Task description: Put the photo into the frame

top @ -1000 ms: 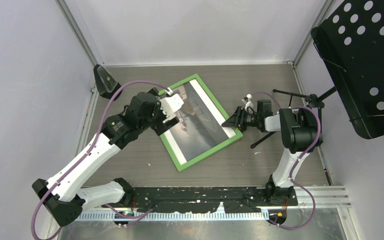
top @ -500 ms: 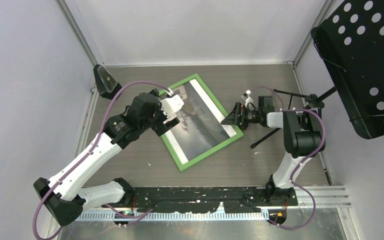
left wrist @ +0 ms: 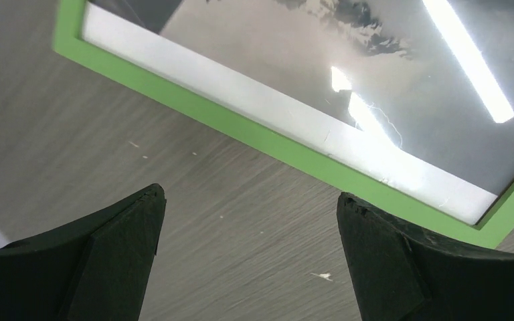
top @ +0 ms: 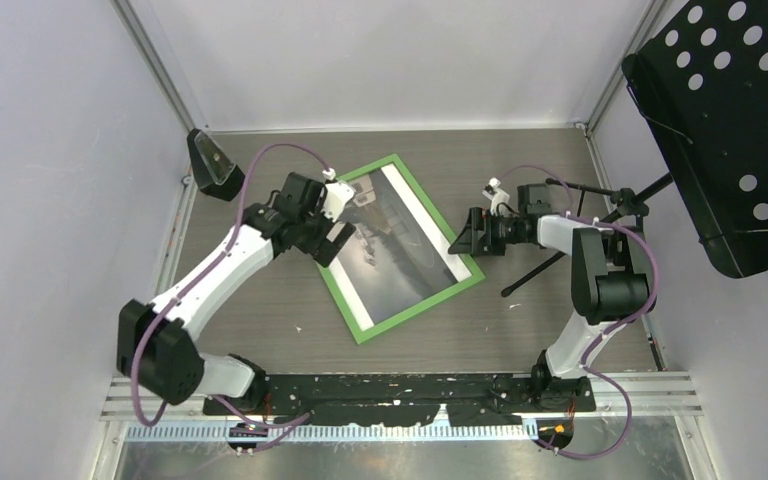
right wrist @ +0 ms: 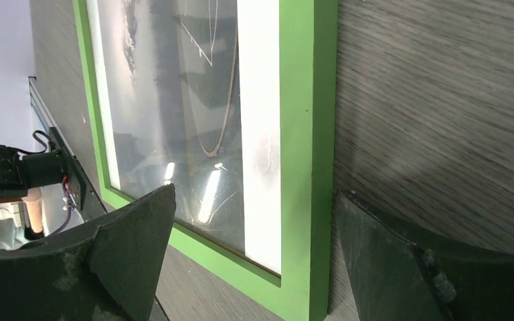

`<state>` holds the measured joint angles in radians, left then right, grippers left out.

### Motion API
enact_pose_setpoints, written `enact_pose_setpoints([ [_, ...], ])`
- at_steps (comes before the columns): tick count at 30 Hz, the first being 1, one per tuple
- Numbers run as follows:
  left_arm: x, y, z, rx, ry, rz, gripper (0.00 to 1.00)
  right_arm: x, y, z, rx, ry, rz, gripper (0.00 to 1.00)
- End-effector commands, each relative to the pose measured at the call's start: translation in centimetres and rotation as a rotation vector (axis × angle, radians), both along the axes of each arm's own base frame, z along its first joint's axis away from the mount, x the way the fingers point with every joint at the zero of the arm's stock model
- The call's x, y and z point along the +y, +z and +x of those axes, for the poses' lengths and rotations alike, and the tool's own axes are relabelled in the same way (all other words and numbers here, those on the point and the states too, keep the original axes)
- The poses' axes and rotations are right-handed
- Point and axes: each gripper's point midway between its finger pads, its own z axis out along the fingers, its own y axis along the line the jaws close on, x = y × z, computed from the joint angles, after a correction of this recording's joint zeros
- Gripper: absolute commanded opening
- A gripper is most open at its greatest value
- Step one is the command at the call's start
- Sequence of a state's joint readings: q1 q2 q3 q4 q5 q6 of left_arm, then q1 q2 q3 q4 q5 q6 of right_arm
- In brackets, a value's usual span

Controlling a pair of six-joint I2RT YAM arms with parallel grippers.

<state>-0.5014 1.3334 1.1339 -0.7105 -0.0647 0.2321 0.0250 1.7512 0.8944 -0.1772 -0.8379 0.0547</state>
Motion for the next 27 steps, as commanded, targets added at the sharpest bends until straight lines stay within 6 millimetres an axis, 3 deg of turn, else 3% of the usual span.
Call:
enact_pose_setpoints([
  [1,0.0,-3.0,0.3,0.184,0.169,-0.147,0.98,-1.5,-1.8,-0.8,0.023,0.009,-0.162,0.96],
  [7,0.8,-6.5,0.6,0.383,0.314,-0.208,0.99,-2.0,-1.7,-0.6,0.002,0.044,-0.264,0.96],
  [14,0.4,-9.4,0.4,0.563,0.384,-0.273,0.99,-2.2,-1.7,-1.9,0.033,0.147,-0.326,0.96],
  [27,-0.1,-11.4,2.6,0.732,0.436,-0.345,0.99,0.9,-2.3,-5.3,0.005,0.463,-0.386,0.96],
])
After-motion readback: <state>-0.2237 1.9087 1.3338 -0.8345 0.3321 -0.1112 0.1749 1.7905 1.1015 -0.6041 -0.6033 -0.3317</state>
